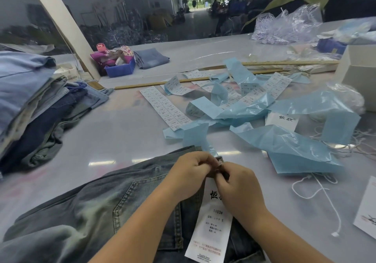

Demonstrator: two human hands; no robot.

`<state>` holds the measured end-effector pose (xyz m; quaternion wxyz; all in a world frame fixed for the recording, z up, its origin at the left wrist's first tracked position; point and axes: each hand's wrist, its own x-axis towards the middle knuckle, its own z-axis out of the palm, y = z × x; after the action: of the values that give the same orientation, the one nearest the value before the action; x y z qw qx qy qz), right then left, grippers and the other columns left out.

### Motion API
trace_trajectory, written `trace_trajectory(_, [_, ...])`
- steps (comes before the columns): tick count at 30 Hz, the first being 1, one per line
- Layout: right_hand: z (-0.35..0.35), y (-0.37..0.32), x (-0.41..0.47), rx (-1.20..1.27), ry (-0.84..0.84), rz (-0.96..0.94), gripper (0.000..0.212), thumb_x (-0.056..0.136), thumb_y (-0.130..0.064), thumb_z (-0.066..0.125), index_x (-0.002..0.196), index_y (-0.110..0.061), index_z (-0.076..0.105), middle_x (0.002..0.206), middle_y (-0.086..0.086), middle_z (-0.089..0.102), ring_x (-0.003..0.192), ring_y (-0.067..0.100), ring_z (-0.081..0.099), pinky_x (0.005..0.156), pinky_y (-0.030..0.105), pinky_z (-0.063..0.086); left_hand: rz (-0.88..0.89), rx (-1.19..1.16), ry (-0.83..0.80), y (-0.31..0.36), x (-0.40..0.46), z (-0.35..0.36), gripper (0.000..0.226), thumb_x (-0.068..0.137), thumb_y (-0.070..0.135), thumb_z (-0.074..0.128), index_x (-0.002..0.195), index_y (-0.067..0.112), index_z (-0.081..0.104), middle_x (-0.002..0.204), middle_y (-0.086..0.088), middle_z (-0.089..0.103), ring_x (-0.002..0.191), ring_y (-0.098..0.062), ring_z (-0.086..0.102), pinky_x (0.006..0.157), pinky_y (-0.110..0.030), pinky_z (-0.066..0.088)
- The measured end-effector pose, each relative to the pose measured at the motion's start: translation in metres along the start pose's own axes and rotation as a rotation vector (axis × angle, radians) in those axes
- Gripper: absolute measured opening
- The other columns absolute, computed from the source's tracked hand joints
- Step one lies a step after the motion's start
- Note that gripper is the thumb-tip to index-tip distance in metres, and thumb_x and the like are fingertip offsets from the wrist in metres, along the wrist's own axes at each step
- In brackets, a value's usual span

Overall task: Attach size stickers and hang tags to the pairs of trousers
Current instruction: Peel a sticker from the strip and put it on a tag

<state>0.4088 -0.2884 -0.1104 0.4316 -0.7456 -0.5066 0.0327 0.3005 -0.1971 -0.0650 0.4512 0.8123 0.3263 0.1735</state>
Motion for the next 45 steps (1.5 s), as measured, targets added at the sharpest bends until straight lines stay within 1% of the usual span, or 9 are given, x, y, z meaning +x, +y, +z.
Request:
trace_trajectory(4, [-0.001,0.000,-0.002,0.036,0.038,-0.086,0.038,0.083,-0.003,0.066,0.059,-0.028,0.048,0.052,-0.017,0.042,0.046,0.004,0.040,0.046,0.012,0.027,0.005,0.022,-0.030,-0.004,0.001,-0.010,0.041,0.094,0.006,0.050,0.082,0.036,0.075,0.075,0.007,0.070,0.066,0.003,0.059,0.070,-0.013,0.051])
trace_trajectory(8, [-0.002,0.006,0.000,0.053,0.014,-0.108,0.025,0.086,-0.005,0.066,0.063,-0.013,0.062,0.056,-0.006,0.057,0.051,0.010,0.050,0.048,0.026,0.041,0.055,0.115,-0.022,-0.004,0.001,-0.010,0.031,0.096,0.012,0.053,0.087,0.034,0.073,0.066,0.016,0.066,0.058,0.003,0.057,0.062,-0.016,0.050])
trace_trajectory(15, [-0.006,0.005,0.001,0.046,-0.026,-0.146,0.015,0.089,-0.009,0.066,0.076,-0.013,0.071,0.066,-0.007,0.064,0.058,0.009,0.055,0.054,0.024,0.045,0.261,0.428,0.144,0.001,-0.001,-0.001,0.013,0.090,0.016,0.061,0.094,0.018,0.073,0.088,0.006,0.065,0.080,-0.006,0.055,0.073,-0.019,0.046])
trace_trajectory(19, [-0.017,0.003,0.004,0.074,-0.179,-0.030,0.026,0.091,-0.026,0.063,0.065,-0.029,0.060,0.057,-0.014,0.056,0.059,0.006,0.055,0.053,0.015,0.038,0.267,0.356,0.360,-0.003,-0.007,0.005,0.008,0.089,0.014,0.066,0.092,0.015,0.074,0.087,0.007,0.068,0.078,-0.005,0.058,0.073,-0.018,0.048])
trace_trajectory(23, [-0.033,0.009,0.002,0.102,-0.230,0.126,0.040,0.094,-0.034,0.055,0.055,-0.026,0.050,0.054,-0.009,0.055,0.055,0.008,0.050,0.052,0.024,0.036,0.241,0.210,0.483,-0.002,-0.010,0.012,0.009,0.087,0.013,0.069,0.091,0.021,0.072,0.080,0.013,0.067,0.077,-0.001,0.061,0.066,-0.011,0.047])
trace_trajectory(25, [-0.041,0.012,0.001,0.089,-0.242,0.164,0.031,0.092,-0.029,0.055,0.062,-0.021,0.056,0.058,-0.004,0.058,0.055,0.010,0.050,0.055,0.032,0.040,0.214,0.146,0.478,0.002,-0.011,0.018,0.015,0.087,0.012,0.069,0.093,0.025,0.067,0.077,0.014,0.066,0.078,0.000,0.061,0.065,-0.010,0.046])
trace_trajectory(28, [-0.051,0.014,-0.001,0.111,-0.313,0.252,0.009,0.083,-0.019,0.060,0.077,-0.024,0.065,0.063,-0.003,0.063,0.055,0.005,0.055,0.051,0.021,0.042,0.145,0.040,0.474,0.009,-0.014,0.028,0.024,0.085,0.015,0.070,0.092,0.034,0.059,0.074,0.011,0.065,0.074,-0.001,0.061,0.062,-0.011,0.046])
trace_trajectory(33, [-0.065,0.024,-0.004,0.377,-0.278,0.422,0.013,0.082,0.002,0.059,0.084,-0.011,0.058,0.058,0.001,0.062,0.041,0.010,0.045,0.043,0.023,0.036,0.017,-0.165,0.463,0.015,-0.013,0.036,0.013,0.082,0.019,0.075,0.079,0.028,0.067,0.076,0.019,0.069,0.069,0.001,0.063,0.061,-0.011,0.047])
trace_trajectory(45, [-0.044,0.027,-0.005,0.587,-0.291,0.524,0.009,0.091,0.005,0.056,0.085,-0.002,0.057,0.054,0.008,0.058,0.041,0.019,0.049,0.039,0.023,0.038,0.015,-0.264,0.299,0.004,-0.015,0.043,0.014,0.087,0.017,0.073,0.078,0.022,0.064,0.072,0.006,0.067,0.064,-0.012,0.062,0.057,-0.030,0.054])
